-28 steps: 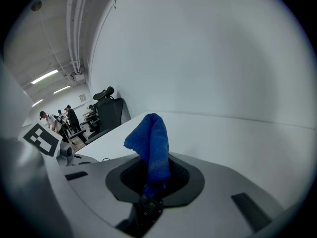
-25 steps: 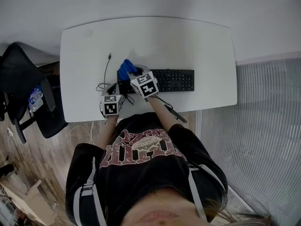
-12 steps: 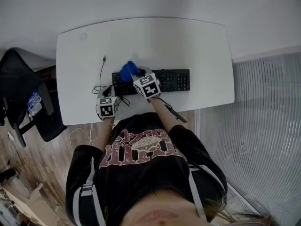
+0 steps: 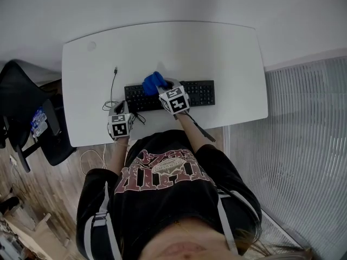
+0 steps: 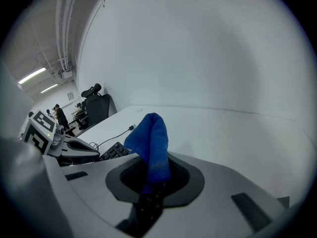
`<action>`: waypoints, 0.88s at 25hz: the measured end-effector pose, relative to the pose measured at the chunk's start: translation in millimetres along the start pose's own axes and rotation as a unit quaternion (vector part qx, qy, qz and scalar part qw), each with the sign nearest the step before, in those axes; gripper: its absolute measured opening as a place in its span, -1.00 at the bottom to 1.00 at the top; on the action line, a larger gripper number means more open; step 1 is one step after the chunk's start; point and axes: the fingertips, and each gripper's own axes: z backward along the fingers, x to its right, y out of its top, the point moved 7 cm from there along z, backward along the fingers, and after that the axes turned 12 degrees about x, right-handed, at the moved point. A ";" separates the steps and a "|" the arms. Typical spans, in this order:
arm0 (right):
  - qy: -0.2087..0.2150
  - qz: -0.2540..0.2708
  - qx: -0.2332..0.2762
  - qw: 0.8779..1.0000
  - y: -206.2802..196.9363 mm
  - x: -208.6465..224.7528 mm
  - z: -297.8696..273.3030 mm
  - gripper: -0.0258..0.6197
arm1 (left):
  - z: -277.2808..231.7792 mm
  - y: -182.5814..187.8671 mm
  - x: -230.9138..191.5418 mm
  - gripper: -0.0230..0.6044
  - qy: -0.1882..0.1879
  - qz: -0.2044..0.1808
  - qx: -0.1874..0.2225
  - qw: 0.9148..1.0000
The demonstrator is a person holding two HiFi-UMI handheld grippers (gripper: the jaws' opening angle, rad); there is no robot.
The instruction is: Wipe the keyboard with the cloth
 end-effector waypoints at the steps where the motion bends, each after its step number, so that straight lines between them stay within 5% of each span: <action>1: -0.002 0.000 -0.001 1.000 -1.1 3.7 2.1 -0.72 | -0.6 0.0 0.3 -0.82 0.000 -0.001 0.000 1.000; 22: -0.026 0.010 -0.042 0.999 -18.6 58.5 37.3 -0.72 | -0.7 -1.3 -1.0 -0.82 0.016 0.001 -0.005 1.000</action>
